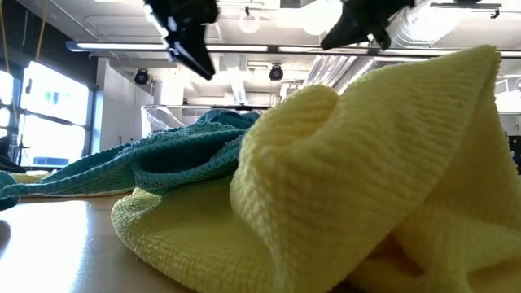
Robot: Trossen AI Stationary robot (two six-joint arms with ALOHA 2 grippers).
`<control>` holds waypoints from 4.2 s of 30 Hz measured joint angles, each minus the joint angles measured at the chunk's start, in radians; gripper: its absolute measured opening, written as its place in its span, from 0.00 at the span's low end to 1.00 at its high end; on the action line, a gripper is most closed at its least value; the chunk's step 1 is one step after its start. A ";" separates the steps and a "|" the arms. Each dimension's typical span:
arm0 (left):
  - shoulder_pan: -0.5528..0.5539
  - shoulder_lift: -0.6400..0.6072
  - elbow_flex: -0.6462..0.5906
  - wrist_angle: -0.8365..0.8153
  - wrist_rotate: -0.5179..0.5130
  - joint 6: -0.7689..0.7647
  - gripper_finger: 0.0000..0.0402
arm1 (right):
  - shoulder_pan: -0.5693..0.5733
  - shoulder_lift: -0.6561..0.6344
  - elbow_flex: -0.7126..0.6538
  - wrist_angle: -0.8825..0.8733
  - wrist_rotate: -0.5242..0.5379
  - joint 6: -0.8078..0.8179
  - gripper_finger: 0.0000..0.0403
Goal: Sort microfiber towel by color & place in baskets
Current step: Put the blue towel into the bottom transparent bin
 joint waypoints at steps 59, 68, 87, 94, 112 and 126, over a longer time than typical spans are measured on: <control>0.099 -0.633 -0.512 0.071 0.146 -0.133 0.39 | -0.406 1.261 1.121 -0.674 -0.454 0.139 0.50; 0.099 -0.633 -0.512 0.063 0.146 -0.202 0.39 | -0.406 1.244 1.121 -0.741 -0.471 -0.037 0.04; 0.097 -0.633 -0.512 0.049 0.175 -0.290 0.39 | -0.256 0.684 1.120 -1.014 -0.273 -0.210 0.01; 0.097 -0.633 -0.512 0.049 0.174 -0.296 0.39 | -0.123 0.489 1.120 -1.038 -0.272 -0.175 0.00; 0.097 -0.631 -0.512 0.051 0.165 -0.367 0.39 | 0.028 0.484 1.021 -1.074 -0.519 -0.053 0.00; 0.097 -0.601 -0.512 0.073 0.164 -0.368 0.39 | -0.049 0.534 0.717 -0.704 -0.566 -0.251 0.00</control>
